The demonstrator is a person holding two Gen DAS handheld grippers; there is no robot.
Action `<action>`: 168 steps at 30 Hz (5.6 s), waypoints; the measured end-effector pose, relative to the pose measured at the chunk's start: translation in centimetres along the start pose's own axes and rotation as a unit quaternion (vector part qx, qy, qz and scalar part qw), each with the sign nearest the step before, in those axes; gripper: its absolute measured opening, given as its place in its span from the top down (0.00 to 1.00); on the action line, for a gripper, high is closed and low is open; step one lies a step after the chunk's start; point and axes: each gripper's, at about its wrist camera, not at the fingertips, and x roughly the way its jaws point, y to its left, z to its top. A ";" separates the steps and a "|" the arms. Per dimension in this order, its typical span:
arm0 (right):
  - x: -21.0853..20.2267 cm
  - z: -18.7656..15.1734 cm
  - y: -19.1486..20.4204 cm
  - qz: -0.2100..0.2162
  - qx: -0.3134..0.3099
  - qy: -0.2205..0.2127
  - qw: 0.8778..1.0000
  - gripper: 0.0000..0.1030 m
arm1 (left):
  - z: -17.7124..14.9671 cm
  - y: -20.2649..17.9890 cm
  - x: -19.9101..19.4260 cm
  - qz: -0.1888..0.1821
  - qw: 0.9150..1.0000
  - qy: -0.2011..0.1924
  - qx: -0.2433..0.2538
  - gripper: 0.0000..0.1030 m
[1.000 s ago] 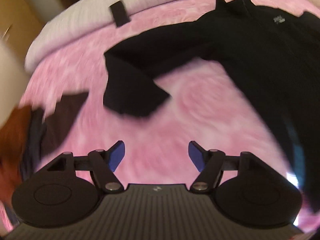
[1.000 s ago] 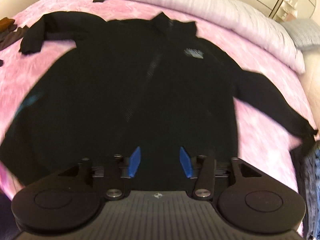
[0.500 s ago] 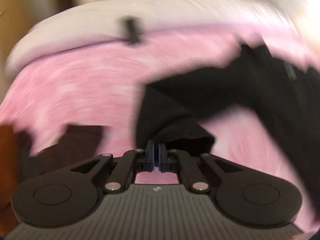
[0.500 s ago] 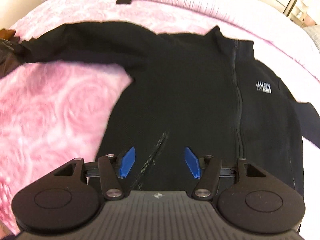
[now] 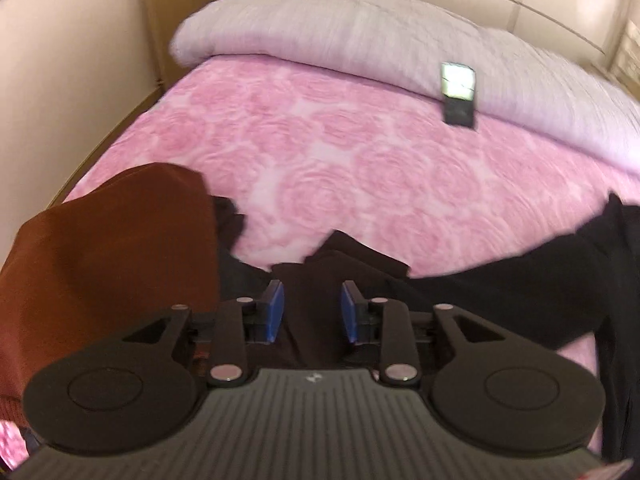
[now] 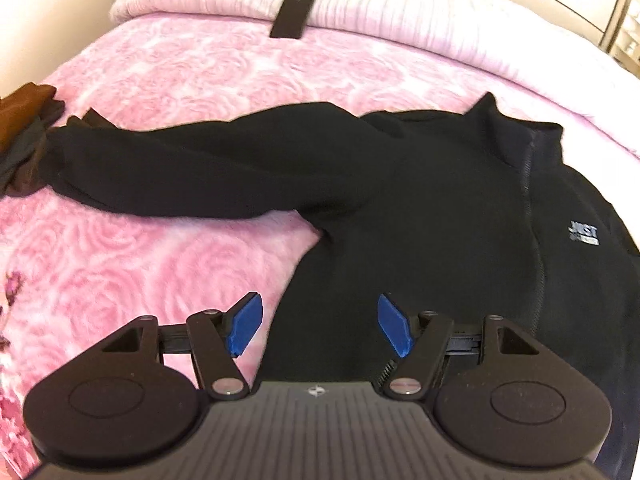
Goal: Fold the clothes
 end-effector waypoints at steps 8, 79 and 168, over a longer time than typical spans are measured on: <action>3.8 3.9 -1.4 0.022 -0.002 -0.010 1.000 0.62 | 0.3 -10.2 6.1 -0.090 0.985 0.033 0.142 0.63; 8.2 -2.3 -3.1 -0.011 0.112 0.041 0.993 0.52 | -2.4 -21.0 18.6 -0.195 0.919 0.150 0.307 0.81; -15.5 -1.9 8.8 -0.161 0.282 0.047 0.945 0.14 | -5.5 -20.2 -5.9 -0.224 0.871 0.011 0.438 0.01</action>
